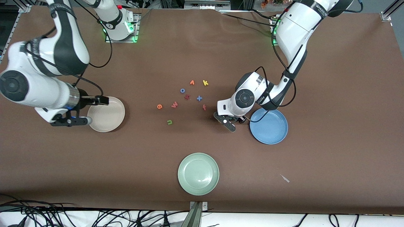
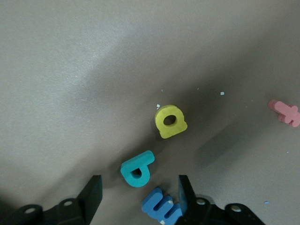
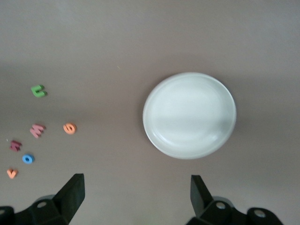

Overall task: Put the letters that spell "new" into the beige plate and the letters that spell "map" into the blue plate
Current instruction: 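Place the teal letter on the blue plate while the right gripper reaches letters, then grasp the orange and blue letters with the right and left grippers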

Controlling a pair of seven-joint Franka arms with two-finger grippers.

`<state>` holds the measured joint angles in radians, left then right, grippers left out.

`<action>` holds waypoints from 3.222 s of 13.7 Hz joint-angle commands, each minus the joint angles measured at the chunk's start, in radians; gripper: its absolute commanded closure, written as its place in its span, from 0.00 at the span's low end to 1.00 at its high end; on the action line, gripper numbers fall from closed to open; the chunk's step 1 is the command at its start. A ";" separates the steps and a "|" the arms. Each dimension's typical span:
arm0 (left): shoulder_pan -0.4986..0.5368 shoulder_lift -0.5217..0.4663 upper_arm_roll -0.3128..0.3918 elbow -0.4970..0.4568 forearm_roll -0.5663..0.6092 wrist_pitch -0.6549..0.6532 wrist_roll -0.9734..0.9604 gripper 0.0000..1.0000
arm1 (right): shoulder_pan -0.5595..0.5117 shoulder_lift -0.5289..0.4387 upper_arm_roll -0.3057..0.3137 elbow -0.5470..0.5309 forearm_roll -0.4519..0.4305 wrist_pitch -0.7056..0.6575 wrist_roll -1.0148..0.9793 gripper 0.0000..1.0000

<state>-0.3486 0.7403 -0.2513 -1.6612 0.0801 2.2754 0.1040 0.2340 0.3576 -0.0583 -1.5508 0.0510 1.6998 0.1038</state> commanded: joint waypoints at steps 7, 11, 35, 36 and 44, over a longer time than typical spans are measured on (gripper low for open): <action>0.008 0.013 0.003 -0.006 0.038 0.059 0.112 0.95 | 0.076 -0.063 0.074 -0.326 -0.005 0.395 0.157 0.00; 0.048 -0.067 0.009 0.009 0.037 -0.025 0.137 0.95 | 0.076 -0.085 0.147 -0.555 -0.020 0.694 0.237 0.00; 0.151 -0.059 -0.111 0.000 0.026 -0.188 -0.608 0.00 | 0.199 0.146 0.147 -0.560 -0.128 0.933 0.246 0.24; 0.132 -0.050 -0.111 -0.005 0.024 -0.177 -0.669 0.00 | 0.199 0.147 0.147 -0.560 -0.128 0.933 0.246 0.28; 0.086 0.007 -0.111 -0.022 0.032 -0.091 -0.822 0.16 | 0.199 0.158 0.147 -0.557 -0.129 0.934 0.246 0.46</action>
<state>-0.2555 0.7452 -0.3639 -1.6738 0.0847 2.1726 -0.6998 0.4242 0.4935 0.0930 -2.1265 -0.0594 2.6231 0.3334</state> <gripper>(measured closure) 0.035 0.401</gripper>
